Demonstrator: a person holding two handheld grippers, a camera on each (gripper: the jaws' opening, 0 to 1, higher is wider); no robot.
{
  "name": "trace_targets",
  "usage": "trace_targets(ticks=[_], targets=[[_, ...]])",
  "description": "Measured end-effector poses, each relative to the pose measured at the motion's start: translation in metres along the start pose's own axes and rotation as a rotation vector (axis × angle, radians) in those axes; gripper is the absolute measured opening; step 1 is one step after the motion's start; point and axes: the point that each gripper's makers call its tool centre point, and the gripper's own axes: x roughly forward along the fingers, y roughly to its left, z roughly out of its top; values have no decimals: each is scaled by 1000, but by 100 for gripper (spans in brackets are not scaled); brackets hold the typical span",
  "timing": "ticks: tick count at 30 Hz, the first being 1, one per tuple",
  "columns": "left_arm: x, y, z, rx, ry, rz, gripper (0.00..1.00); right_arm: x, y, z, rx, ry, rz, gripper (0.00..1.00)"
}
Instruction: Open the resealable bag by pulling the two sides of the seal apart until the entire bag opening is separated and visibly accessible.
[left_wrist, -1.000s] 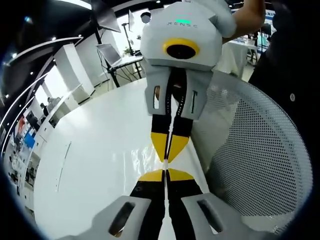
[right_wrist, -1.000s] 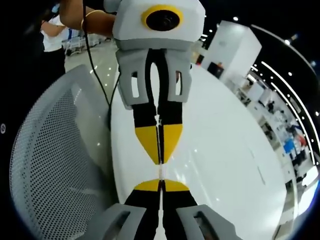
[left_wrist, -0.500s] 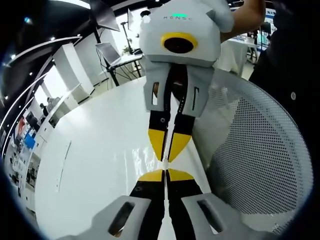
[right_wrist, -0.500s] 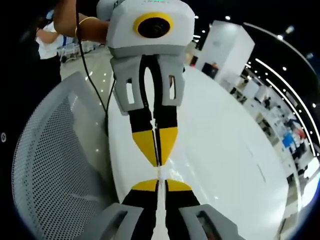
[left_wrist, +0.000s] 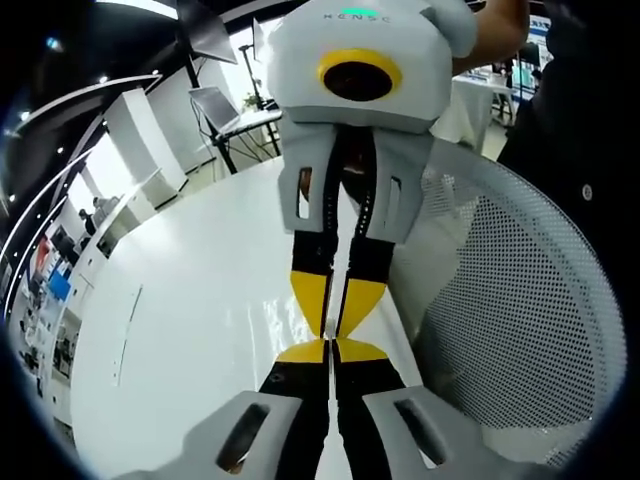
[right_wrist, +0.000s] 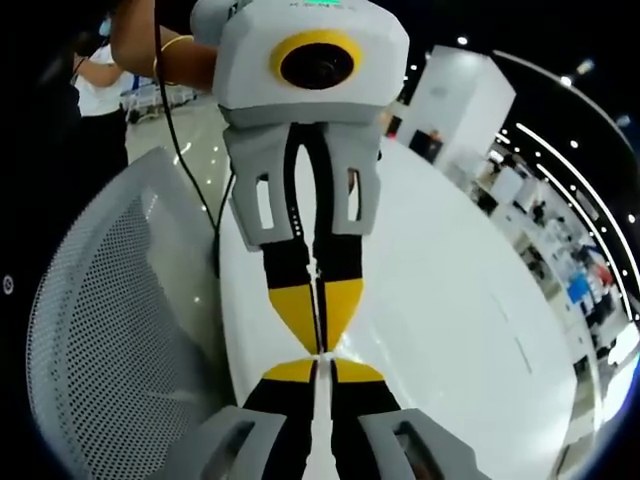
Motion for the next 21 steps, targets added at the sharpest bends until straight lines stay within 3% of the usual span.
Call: trace_targets(ticks=[8, 11, 12, 21], targets=[[1, 2, 1, 8, 6, 2, 0, 0, -2, 2, 28, -6, -11, 0], [2, 1, -2, 17, 22, -1, 0, -1, -3, 7, 47, -26, -19, 0], [3, 0, 0, 13, 12, -4, 0, -1, -3, 16, 69, -64, -11, 0], [4, 1, 1, 24, 17, -5, 0, 2, -2, 19, 24, -39, -3, 0]])
